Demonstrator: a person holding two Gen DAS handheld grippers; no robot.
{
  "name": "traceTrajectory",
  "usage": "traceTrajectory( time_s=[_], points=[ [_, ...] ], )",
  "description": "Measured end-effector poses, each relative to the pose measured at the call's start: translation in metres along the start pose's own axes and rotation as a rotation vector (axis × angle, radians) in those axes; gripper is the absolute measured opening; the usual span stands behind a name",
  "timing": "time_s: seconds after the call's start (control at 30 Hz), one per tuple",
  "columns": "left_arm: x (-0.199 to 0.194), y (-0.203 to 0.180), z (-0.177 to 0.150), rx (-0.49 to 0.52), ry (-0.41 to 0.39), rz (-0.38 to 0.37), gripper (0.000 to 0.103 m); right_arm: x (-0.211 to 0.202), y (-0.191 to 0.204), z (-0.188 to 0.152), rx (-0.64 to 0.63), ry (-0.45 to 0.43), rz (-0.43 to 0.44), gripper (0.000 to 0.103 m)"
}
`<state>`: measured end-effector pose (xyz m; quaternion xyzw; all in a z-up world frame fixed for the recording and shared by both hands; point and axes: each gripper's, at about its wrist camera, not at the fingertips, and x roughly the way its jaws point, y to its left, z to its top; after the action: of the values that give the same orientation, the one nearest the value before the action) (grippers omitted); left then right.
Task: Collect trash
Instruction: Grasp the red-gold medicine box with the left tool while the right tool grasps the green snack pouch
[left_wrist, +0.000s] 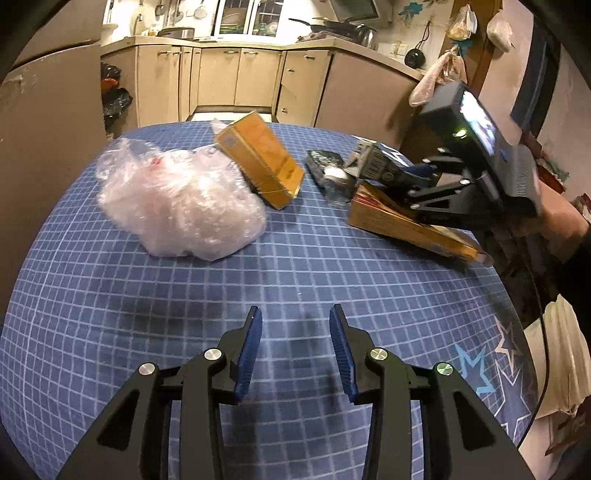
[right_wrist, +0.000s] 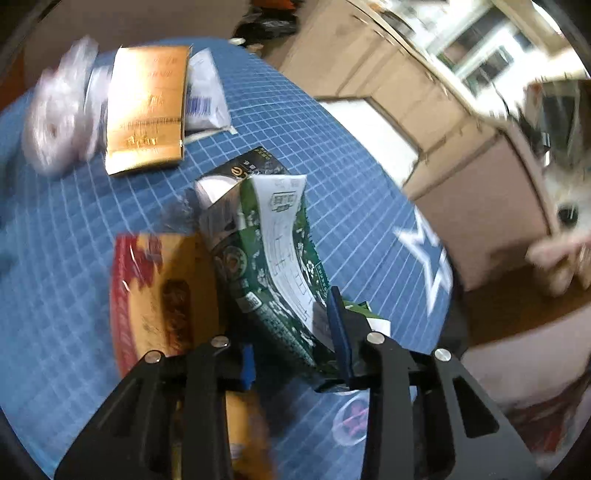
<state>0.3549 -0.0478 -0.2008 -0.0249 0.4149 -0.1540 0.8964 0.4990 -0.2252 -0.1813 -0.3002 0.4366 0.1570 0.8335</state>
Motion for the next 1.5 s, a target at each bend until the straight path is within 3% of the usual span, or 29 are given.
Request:
traceTrajectory(
  time_s=[0.17, 0.27, 0.33, 0.4, 0.6, 0.7, 0.83, 0.93, 1.27, 1.5],
  points=[
    [-0.011, 0.016, -0.012, -0.020, -0.002, 0.009, 0.044, -0.039, 0.028, -0.016, 0.141, 0.016, 0.150, 0.031],
    [-0.019, 0.027, -0.018, -0.038, -0.004, 0.016, 0.044, -0.068, 0.053, -0.027, 0.217, -0.001, 0.284, 0.024],
    [-0.028, 0.033, -0.022, -0.045, -0.014, 0.022, 0.044, -0.088, 0.068, -0.033, 0.259, -0.052, 0.367, 0.017],
    [-0.038, 0.036, -0.023, -0.043, -0.026, 0.021, 0.044, -0.108, 0.074, -0.038, 0.320, -0.126, 0.407, 0.016],
    [-0.073, 0.029, -0.031, 0.015, -0.072, -0.008, 0.050, -0.140, 0.057, -0.064, 0.518, -0.251, 0.359, 0.016],
    [-0.085, 0.012, -0.035, 0.064, -0.061, -0.059, 0.054, -0.162, 0.043, -0.088, 0.605, -0.314, 0.333, 0.016],
    [-0.097, -0.019, -0.046, 0.094, -0.018, -0.150, 0.078, -0.197, 0.040, -0.128, 0.685, -0.405, 0.296, 0.016],
    [-0.096, -0.041, -0.052, 0.058, 0.025, -0.174, 0.084, -0.214, 0.046, -0.156, 0.724, -0.450, 0.283, 0.016],
    [-0.060, -0.095, -0.079, -0.056, 0.137, -0.038, 0.087, -0.219, 0.060, -0.220, 0.800, -0.443, 0.249, 0.016],
    [-0.035, -0.108, -0.086, -0.073, 0.151, 0.115, 0.087, -0.221, 0.069, -0.241, 0.826, -0.463, 0.259, 0.016]
  ],
)
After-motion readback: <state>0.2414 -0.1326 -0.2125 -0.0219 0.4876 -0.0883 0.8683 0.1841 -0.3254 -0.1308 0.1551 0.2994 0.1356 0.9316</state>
